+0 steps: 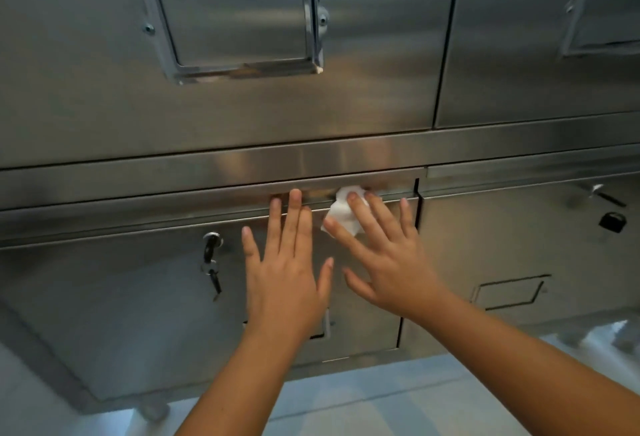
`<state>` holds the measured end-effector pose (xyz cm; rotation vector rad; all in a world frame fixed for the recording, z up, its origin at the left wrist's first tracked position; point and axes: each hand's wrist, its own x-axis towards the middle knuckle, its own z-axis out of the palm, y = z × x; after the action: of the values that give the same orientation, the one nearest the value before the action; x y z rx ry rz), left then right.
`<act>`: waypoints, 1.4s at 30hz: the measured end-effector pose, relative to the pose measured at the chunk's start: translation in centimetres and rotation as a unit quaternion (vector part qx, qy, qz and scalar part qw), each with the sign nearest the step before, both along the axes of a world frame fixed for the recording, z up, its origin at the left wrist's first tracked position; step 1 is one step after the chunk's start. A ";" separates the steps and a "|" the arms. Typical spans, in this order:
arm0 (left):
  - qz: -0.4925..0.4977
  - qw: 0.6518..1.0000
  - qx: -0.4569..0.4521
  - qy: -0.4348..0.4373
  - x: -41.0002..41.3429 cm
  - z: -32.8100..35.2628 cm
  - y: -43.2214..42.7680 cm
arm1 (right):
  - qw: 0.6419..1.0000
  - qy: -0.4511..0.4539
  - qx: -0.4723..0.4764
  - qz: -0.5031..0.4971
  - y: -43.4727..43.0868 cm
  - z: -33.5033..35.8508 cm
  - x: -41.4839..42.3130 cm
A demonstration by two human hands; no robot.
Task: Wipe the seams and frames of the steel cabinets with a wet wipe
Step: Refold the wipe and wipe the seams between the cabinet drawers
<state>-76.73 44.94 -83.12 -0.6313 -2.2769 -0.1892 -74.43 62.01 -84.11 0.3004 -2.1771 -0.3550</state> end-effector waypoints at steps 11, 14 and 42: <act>0.065 0.998 -0.024 -0.012 3.1 0.6 5.0 | 0.997 0.022 0.065 0.042 4.0 0.7 -0.1; 0.083 0.993 -0.021 -0.080 4.1 1.3 6.6 | 0.997 0.027 0.062 0.045 5.1 0.4 0.2; 0.044 0.993 -0.090 0.067 3.2 1.7 16.0 | 0.991 -0.078 -0.012 -0.110 18.0 1.3 7.1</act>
<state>-73.49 60.97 -81.46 -0.6144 -2.2025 0.1008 -67.35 79.98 -82.84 0.0762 -2.3740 -0.4407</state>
